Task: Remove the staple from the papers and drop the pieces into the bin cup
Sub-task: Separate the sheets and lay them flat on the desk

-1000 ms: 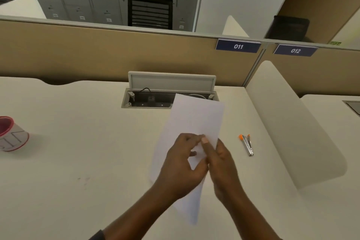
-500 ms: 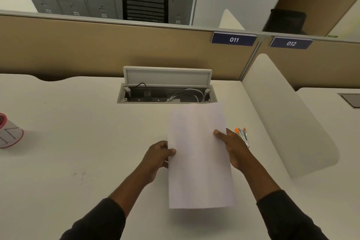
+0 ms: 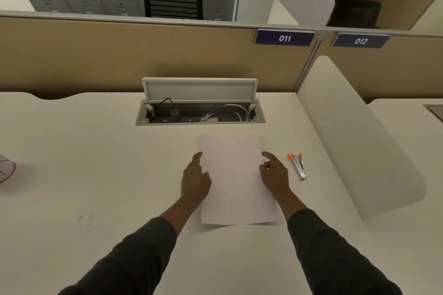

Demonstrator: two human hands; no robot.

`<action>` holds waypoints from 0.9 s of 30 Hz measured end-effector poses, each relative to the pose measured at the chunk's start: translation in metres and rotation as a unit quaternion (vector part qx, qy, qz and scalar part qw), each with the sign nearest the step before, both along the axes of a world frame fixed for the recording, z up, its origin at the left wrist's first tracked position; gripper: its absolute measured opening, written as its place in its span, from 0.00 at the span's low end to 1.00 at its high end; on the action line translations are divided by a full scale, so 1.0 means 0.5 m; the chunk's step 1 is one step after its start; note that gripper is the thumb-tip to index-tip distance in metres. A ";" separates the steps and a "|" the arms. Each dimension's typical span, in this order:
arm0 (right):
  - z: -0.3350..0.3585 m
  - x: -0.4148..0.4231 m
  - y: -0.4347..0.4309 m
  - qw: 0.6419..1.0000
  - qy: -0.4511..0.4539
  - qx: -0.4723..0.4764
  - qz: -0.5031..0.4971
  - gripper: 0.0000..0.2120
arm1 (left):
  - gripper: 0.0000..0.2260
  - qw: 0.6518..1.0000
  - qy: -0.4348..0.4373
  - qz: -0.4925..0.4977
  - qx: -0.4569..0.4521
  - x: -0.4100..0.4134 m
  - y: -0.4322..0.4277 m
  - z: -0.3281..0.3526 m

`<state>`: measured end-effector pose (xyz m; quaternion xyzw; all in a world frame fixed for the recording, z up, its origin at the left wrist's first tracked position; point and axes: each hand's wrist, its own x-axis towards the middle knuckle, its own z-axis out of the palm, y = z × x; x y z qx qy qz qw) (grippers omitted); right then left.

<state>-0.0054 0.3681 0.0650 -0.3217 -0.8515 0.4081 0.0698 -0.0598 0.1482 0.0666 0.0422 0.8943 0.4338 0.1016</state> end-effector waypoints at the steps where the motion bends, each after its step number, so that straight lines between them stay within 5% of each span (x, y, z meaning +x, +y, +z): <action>1: -0.005 -0.003 0.000 1.000 0.010 0.011 -0.001 0.20 | 0.25 0.999 0.014 -0.027 -0.020 -0.003 0.003 -0.010; 5: -0.027 -0.010 0.012 0.997 0.034 0.067 0.026 0.22 | 0.26 0.980 0.069 -0.118 -0.146 -0.009 0.004 -0.039; 10: -0.084 0.014 0.016 0.953 -0.044 0.244 0.175 0.31 | 0.40 0.919 0.079 -0.233 -0.309 -0.003 -0.021 -0.087; 13: -0.123 0.028 0.010 0.923 -0.107 0.293 0.224 0.36 | 0.49 0.910 0.090 -0.258 -0.312 0.007 -0.024 -0.116; 27: -0.138 0.030 0.019 0.924 -0.095 0.295 0.223 0.37 | 0.42 0.908 0.109 -0.251 -0.316 0.009 -0.021 -0.131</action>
